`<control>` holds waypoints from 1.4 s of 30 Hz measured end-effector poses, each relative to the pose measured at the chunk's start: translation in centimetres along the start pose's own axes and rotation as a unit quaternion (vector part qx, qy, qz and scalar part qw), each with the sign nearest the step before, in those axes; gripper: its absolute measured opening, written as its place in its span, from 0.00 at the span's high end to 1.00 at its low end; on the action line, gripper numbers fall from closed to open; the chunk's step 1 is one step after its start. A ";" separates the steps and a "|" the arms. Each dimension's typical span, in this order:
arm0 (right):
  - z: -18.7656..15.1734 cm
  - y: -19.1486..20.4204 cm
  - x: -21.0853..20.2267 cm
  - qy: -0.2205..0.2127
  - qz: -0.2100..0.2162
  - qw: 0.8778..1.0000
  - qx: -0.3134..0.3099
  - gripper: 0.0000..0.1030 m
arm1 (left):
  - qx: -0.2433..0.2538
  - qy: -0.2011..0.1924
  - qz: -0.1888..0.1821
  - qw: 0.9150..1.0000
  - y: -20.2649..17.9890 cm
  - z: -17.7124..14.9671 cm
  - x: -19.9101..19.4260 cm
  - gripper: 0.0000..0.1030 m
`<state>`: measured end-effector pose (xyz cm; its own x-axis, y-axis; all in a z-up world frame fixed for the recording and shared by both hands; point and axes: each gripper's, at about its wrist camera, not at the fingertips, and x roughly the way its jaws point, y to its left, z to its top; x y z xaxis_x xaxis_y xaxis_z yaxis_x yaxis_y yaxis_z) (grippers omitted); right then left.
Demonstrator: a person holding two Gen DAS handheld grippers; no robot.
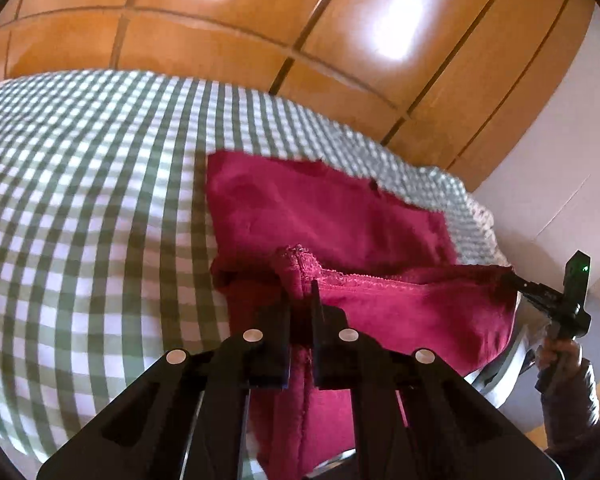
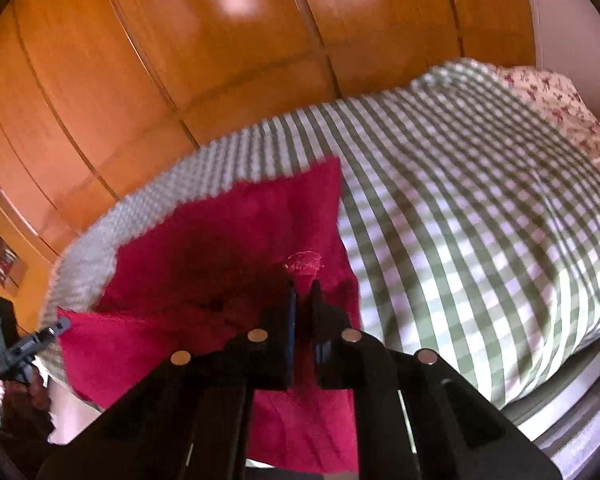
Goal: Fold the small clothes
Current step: 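Lift the hem with both tools and fold it toward the collar, then lay the folded hem down and open both tools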
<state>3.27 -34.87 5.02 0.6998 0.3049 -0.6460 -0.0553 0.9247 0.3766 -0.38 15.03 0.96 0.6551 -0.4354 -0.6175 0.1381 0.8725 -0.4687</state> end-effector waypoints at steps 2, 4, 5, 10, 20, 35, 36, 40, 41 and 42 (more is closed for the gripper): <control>1.7 0.1 0.2 -0.015 0.013 1.000 0.011 0.94 | 0.002 -0.012 0.001 1.000 -0.2 1.1 -0.1 0.94; 3.5 0.6 0.8 -0.025 0.015 1.000 0.008 0.94 | 0.003 -0.027 -0.001 1.000 -0.4 2.8 0.1 0.94; 4.9 1.0 1.7 -0.030 0.013 0.999 0.005 0.94 | 0.006 -0.038 0.002 0.999 -0.5 4.1 0.3 0.94; 9.7 1.4 6.2 -0.032 0.009 0.999 0.011 0.94 | 0.020 -0.058 0.025 0.998 -0.6 8.8 2.7 0.94; 12.5 -1.1 19.9 0.039 -0.058 0.997 0.043 0.94 | -0.012 -0.002 0.108 0.994 3.0 14.0 12.9 0.94; 6.9 10.9 17.1 0.077 0.087 0.986 -0.119 0.45 | 0.031 -0.034 0.122 0.991 -2.7 9.2 10.7 0.71; 6.0 12.6 18.4 0.095 0.088 0.981 -0.142 0.45 | 0.033 -0.024 0.119 0.992 -3.1 8.8 11.5 0.71; 4.3 16.2 24.5 0.150 0.033 0.969 -0.191 0.47 | 0.030 0.014 0.151 0.988 -2.1 7.7 14.5 0.71; 4.4 16.2 25.6 0.148 0.015 0.970 -0.192 0.47 | 0.020 0.026 0.168 0.985 -1.3 7.5 15.4 0.71; 4.6 15.9 27.0 0.144 -0.002 0.973 -0.183 0.47 | 0.004 0.035 0.177 0.984 -0.1 7.6 16.3 0.71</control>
<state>24.60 -12.97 -3.34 0.4741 0.3038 -0.8264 -0.3392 0.9292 0.1469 15.89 9.58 -4.29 0.6098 -0.1182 -0.7837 -0.0835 0.9737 -0.2119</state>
